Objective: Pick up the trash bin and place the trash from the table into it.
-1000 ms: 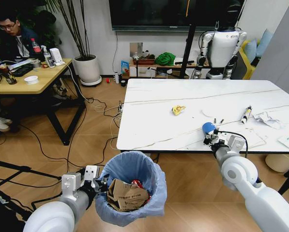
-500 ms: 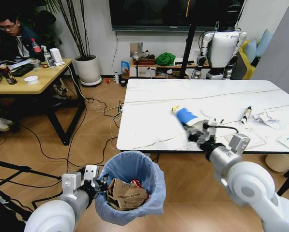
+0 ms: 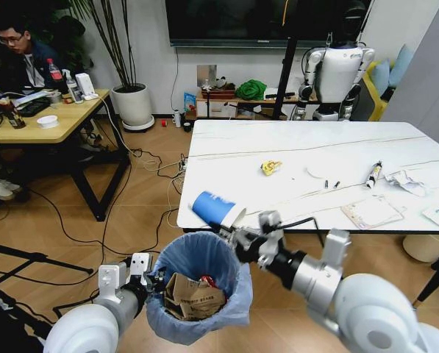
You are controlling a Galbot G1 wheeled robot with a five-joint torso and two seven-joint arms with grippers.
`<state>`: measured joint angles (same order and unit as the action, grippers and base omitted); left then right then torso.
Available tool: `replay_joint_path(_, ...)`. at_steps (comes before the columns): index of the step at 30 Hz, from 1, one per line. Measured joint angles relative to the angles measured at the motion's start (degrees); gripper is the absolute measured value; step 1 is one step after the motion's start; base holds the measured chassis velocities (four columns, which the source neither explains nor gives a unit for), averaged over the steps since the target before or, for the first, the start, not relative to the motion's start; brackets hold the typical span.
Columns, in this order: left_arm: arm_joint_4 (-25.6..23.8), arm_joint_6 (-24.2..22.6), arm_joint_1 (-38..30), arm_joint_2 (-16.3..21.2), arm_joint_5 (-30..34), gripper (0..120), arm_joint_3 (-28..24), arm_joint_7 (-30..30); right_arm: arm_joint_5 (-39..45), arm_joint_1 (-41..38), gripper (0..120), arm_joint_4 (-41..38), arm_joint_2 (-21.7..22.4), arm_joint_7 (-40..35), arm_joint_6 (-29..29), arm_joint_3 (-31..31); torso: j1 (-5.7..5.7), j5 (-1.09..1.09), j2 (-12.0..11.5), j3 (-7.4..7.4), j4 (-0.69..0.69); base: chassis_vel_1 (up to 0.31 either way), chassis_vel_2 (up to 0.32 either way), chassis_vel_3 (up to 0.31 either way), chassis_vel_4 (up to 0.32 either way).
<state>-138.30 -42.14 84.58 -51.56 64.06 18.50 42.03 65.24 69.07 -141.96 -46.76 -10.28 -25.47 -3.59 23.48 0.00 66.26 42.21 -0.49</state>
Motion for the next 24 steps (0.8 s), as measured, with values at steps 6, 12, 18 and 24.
replay_joint_path(6,-0.19,0.00,0.41,-0.49,0.08,0,1.11,0.26,-1.02,0.25,7,-0.58,1.19,0.39,-2.03,3.65,0.00,0.00,0.00,0.00,0.00,0.000,0.000,0.000,0.000)
replay_joint_path(12,-0.40,0.00,0.62,-0.94,0.09,0,1.69,0.28,-4.57,0.54,26,0.61,1.84,0.46,-1.98,6.96,0.00,0.00,0.00,0.00,0.00,0.000,0.000,0.000,0.000)
replay_joint_path(18,-0.53,0.00,0.83,-1.22,0.09,0,1.79,0.25,-3.82,-0.43,50,1.07,1.44,-0.65,-1.78,5.16,0.00,0.00,-0.01,0.00,0.00,0.000,0.000,0.000,0.000)
replay_joint_path(24,-0.70,0.00,0.98,-1.38,0.02,0,1.49,0.08,0.82,-2.06,73,1.05,1.48,-2.33,-1.58,-1.57,0.00,0.00,-0.01,0.00,0.00,0.000,0.000,0.000,0.000)
